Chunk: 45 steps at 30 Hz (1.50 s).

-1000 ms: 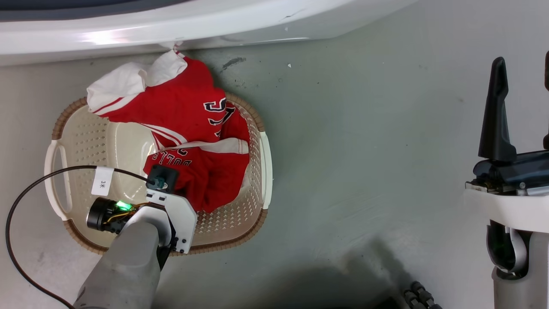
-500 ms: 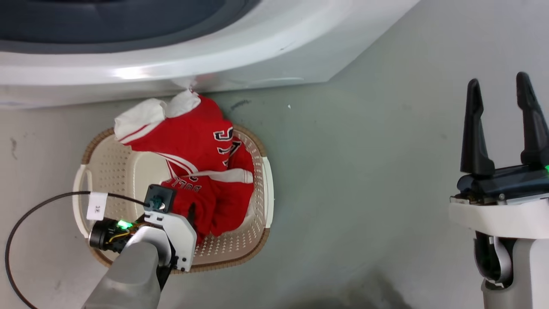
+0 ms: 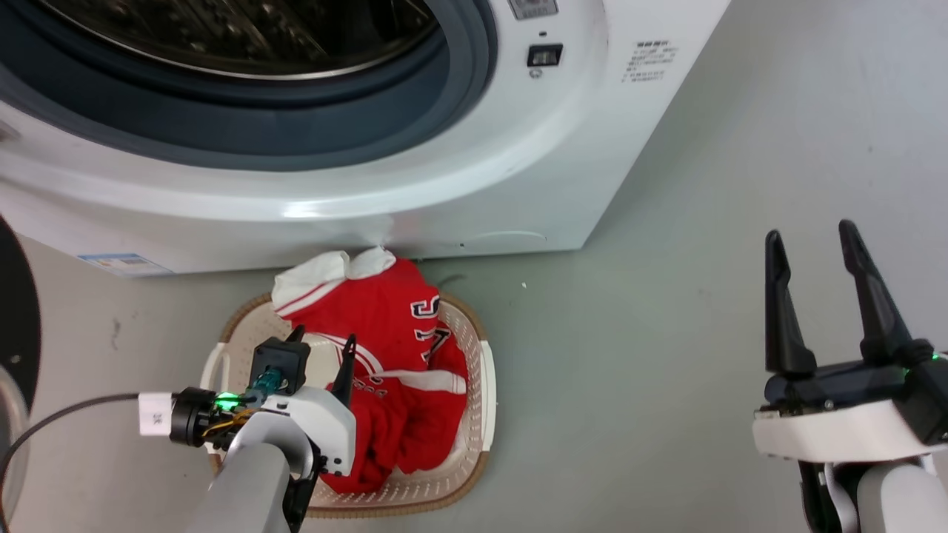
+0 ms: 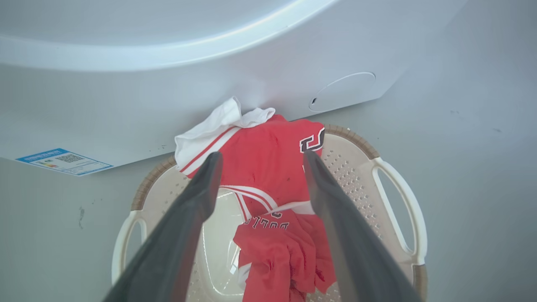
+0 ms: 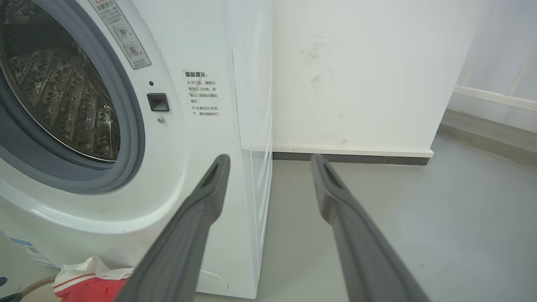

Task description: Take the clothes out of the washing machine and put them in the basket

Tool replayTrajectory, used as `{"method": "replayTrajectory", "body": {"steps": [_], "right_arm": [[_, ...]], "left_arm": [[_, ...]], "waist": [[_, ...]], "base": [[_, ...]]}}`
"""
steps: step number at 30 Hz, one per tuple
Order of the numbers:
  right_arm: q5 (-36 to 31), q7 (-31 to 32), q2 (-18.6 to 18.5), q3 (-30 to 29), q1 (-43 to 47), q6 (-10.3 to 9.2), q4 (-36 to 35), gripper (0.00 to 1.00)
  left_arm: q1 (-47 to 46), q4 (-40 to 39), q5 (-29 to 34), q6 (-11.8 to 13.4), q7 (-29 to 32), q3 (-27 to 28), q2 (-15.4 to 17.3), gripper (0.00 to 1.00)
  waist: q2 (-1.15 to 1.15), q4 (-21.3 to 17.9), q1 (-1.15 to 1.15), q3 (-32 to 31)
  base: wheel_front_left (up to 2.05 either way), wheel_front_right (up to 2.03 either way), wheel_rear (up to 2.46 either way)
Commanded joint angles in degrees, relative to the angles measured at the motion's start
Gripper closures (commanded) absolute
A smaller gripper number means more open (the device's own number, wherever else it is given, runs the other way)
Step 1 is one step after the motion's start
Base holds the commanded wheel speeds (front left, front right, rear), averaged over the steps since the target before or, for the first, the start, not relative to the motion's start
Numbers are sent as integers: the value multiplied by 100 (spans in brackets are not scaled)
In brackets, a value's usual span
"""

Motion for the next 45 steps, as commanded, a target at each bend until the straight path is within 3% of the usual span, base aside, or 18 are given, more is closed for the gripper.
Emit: {"method": "replayTrajectory", "body": {"steps": [1,12,24,35,45], "right_arm": [[-53,-12,4,8,102,-4,30,0],[-63,-12,5,39,556,-4,144,0],[-68,-11,5,104,938,-4,291,0],[-56,-11,5,91,1238,-4,395,0],[-11,-11,5,11,1382,-4,495,0]], "left_arm": [[133,-127,37,44,-14,56,11,0],[1345,-2212,502,418,-14,765,-117,0],[2305,-3848,893,734,-14,1257,-489,0],[3008,-4734,1032,811,-14,1405,-667,0],[3380,-4953,1027,771,-14,1515,-725,0]], "waist": [[0,125,1,-301],[0,257,1,-1075],[0,282,1,-1745],[0,310,1,-2213],[0,351,1,-2430]], "base": [[0,0,0],[0,0,0],[0,0,0],[0,0,0],[0,0,0]]}}
